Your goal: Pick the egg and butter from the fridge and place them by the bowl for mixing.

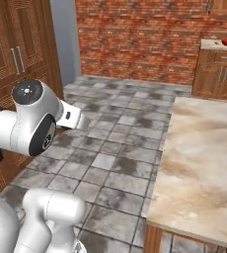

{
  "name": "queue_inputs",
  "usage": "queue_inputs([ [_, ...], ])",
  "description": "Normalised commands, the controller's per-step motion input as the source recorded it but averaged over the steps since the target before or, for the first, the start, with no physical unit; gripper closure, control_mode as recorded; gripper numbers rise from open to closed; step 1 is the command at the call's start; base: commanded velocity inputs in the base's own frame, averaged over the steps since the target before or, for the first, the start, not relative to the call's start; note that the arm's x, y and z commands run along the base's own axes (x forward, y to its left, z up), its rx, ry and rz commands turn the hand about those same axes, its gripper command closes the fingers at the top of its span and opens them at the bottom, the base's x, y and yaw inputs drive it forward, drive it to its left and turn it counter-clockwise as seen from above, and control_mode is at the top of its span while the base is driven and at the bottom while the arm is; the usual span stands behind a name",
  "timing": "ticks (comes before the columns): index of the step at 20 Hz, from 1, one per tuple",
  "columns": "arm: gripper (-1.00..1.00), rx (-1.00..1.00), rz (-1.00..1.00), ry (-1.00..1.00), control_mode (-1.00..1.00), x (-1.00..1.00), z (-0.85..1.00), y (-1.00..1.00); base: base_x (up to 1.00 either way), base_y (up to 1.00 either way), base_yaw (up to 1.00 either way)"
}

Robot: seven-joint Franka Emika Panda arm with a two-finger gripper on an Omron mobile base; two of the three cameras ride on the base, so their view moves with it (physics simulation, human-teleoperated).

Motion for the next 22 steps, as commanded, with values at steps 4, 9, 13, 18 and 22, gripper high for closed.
queue_inputs([
  [4, 1.0, 0.0, 0.0, 0.0, 1.0, 0.0, 0.0, 0.0, 0.83, 0.33, 0.23],
  [9, 1.0, 0.0, 0.0, 0.0, 1.0, 0.0, 0.0, 0.0, 0.94, 0.18, 0.13],
  [13, 1.0, 0.0, 0.0, 0.0, 1.0, 0.0, 0.0, 0.0, 0.94, 0.06, 0.02],
  [18, 1.0, 0.0, 0.0, 0.0, 1.0, 0.0, 0.0, 0.0, 0.94, 0.01, 0.0],
  [22, 1.0, 0.0, 0.0, 0.0, 1.0, 0.0, 0.0, 0.0, 0.94, 0.0, 0.0],
])
